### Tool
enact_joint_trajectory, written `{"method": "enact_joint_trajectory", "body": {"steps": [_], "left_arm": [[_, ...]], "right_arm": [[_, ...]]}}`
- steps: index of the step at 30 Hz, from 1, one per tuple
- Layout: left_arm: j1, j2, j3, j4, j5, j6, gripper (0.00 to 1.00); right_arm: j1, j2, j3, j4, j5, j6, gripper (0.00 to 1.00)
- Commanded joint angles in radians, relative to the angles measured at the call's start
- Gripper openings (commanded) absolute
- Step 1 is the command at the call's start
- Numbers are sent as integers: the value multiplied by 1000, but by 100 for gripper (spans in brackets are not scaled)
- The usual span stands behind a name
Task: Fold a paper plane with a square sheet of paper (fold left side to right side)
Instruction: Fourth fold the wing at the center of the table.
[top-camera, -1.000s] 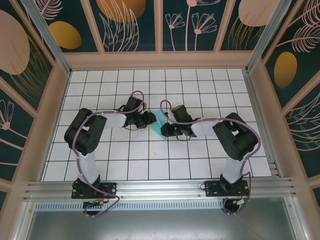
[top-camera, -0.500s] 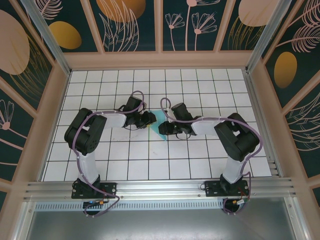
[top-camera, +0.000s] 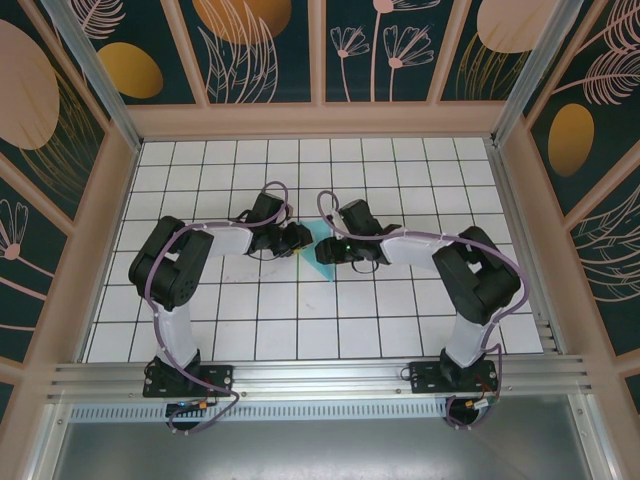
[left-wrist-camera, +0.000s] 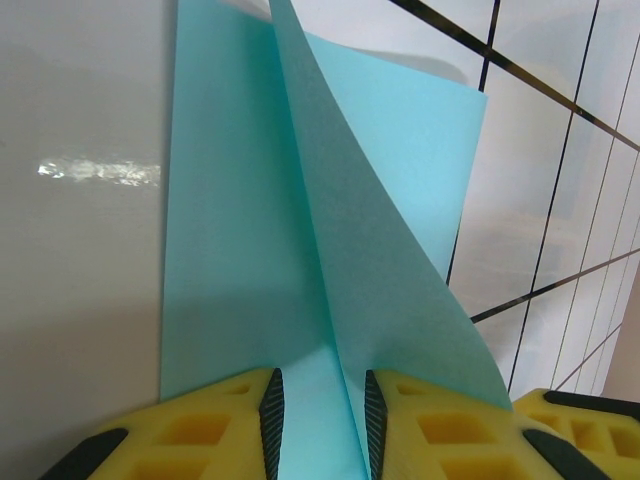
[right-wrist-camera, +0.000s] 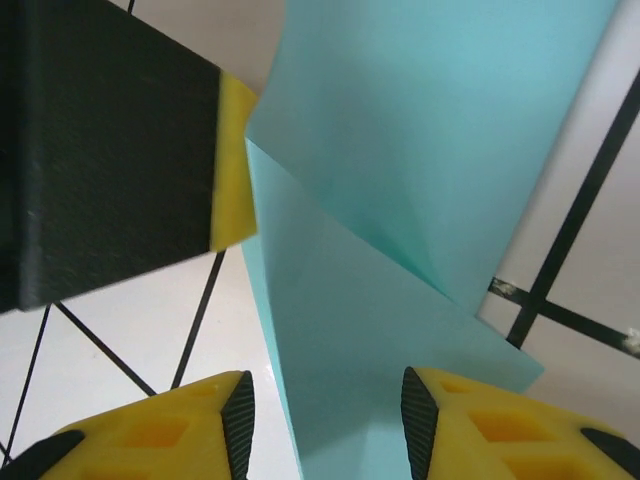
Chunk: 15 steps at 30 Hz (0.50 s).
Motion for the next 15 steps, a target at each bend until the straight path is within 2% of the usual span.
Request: {"method": "enact_joint_trajectory", "body": {"steps": [1,4,9,15], "left_arm": [[-5,23,5,-18,-24,18,31],[-5,23,6,-17,-24,19,31],[-5,23,6,-21,-25,20,31],[-5,22,6,-21,-27,20,31]], "right_arm": [[36,10,35,-73,96,-34,46],[52,23,48,-88,137,-33,46],[60,50,63,-94,132,-33,43],[46,42,47,-69,74,-10,20]]}}
